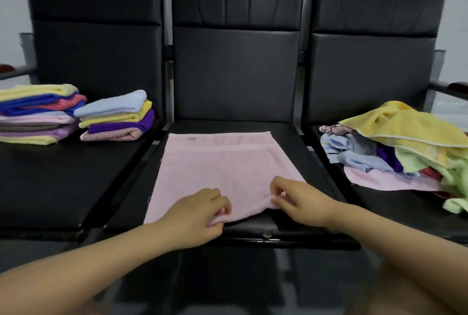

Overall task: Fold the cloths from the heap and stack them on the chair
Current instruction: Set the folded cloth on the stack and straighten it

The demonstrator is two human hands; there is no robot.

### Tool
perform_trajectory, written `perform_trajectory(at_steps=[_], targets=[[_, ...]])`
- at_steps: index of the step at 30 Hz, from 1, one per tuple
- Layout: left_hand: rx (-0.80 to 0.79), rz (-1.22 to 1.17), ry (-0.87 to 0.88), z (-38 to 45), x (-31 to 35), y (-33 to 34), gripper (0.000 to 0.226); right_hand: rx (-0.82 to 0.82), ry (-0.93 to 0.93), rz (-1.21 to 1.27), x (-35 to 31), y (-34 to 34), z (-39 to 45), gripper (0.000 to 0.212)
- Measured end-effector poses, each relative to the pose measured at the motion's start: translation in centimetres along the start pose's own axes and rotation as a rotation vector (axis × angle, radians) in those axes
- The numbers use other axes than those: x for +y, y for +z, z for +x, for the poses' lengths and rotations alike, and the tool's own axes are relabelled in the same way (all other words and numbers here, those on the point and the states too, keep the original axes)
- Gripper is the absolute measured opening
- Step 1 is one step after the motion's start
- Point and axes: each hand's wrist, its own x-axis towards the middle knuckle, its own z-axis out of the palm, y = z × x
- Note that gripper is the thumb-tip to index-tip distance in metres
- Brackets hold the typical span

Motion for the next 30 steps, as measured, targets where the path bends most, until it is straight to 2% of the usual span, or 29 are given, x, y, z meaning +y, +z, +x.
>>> perform_trajectory(at_steps=[3,7,10,13,16,19,22,23,26,27,30], targets=[[0.006,0.006,-0.022,0.4,-0.8,0.0,0.037,0.058,0.031,-0.019,0.0,0.3,1.5,0.010],[-0.060,0.034,-0.107,0.8,-3.1,-0.9,0.033,-0.111,0.098,-0.021,0.9,-0.6,2.2,0.024],[-0.131,-0.008,-0.117,-0.4,-5.3,-1.7,0.028,-0.199,0.120,0.037,2.6,-1.4,1.6,0.025],[-0.166,-0.030,-0.106,-1.8,-6.5,-2.4,0.033,-0.108,0.197,0.164,4.8,-2.2,0.5,0.028],[-0.077,-0.087,-0.159,-2.6,-7.6,-3.0,0.038,0.003,0.291,0.304,6.0,-3.2,-0.8,0.022],[0.116,-0.258,-0.304,-3.6,-8.0,-4.1,0.015,0.053,0.258,0.344,5.4,-3.9,-1.7,0.018],[0.263,-0.428,-0.383,-3.8,-7.3,-4.9,0.015,0.131,0.248,0.422,4.3,-4.3,-1.8,0.018],[0.291,-0.482,-0.412,-3.8,-6.8,-5.3,0.013,0.143,0.260,0.484,3.9,-4.6,-1.9,0.024],[0.329,-0.690,-0.528,-4.1,-5.8,-6.3,0.012,0.141,0.263,0.647,2.9,-5.0,-2.4,0.070],[0.337,-0.741,-0.566,-4.2,-5.7,-6.6,0.012,0.132,0.264,0.684,2.8,-5.1,-2.5,0.074],[0.386,-0.782,-0.629,-3.9,-5.8,-7.5,0.015,0.138,0.281,0.800,3.4,-5.0,-2.4,0.061]])
